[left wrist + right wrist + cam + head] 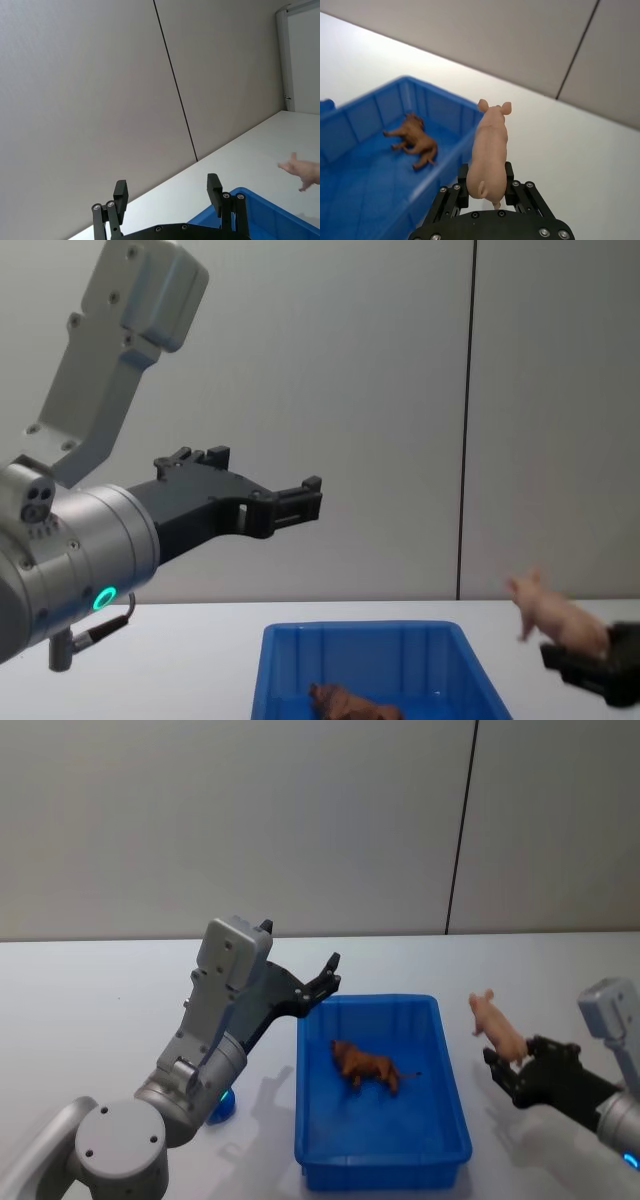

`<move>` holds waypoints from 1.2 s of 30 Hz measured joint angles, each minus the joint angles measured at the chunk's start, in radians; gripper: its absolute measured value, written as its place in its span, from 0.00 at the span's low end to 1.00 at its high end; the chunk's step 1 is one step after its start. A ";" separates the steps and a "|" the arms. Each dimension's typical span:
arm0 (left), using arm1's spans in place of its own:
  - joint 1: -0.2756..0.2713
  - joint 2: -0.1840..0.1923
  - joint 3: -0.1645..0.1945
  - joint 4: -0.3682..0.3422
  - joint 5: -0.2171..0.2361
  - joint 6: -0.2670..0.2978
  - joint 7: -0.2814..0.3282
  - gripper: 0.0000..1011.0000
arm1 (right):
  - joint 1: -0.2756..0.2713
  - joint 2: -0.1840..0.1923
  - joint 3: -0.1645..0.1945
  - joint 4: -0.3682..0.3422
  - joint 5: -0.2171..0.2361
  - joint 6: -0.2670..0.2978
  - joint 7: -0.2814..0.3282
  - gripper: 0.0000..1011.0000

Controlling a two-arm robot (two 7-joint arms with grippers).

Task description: Pick up the two dolls from the table and place them into the box.

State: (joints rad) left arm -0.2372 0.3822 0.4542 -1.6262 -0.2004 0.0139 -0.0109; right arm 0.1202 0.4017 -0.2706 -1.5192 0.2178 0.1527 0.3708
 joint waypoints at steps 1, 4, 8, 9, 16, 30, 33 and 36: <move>0.000 0.000 0.000 0.000 0.000 0.000 0.000 0.99 | 0.005 -0.001 0.000 -0.001 -0.002 -0.003 0.004 0.36; 0.000 0.000 0.000 0.000 0.000 0.000 0.000 0.99 | 0.028 -0.007 0.000 -0.003 -0.010 -0.011 0.040 0.36; 0.000 0.000 0.000 0.000 0.000 0.000 0.000 0.99 | 0.064 -0.020 -0.001 -0.001 -0.019 -0.016 0.087 0.36; 0.000 0.000 0.000 0.000 0.000 0.000 0.000 0.99 | 0.081 -0.027 -0.003 0.005 -0.022 -0.016 0.106 0.36; 0.000 0.000 0.000 0.000 0.000 0.000 0.000 0.99 | 0.146 -0.057 -0.014 0.039 -0.028 0.000 0.186 0.36; 0.000 0.000 0.000 0.000 0.000 0.000 0.000 0.99 | 0.260 -0.126 -0.051 0.163 -0.028 0.072 0.309 0.45; 0.000 0.000 0.000 0.000 0.000 0.000 0.000 0.99 | 0.270 -0.133 -0.057 0.178 -0.028 0.076 0.318 0.53; 0.000 0.000 0.000 0.000 0.000 0.000 0.000 0.99 | 0.282 -0.142 -0.064 0.194 -0.030 0.080 0.329 0.62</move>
State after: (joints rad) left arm -0.2372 0.3821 0.4542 -1.6262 -0.2003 0.0139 -0.0109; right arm 0.4021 0.2601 -0.3342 -1.3247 0.1879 0.2328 0.7000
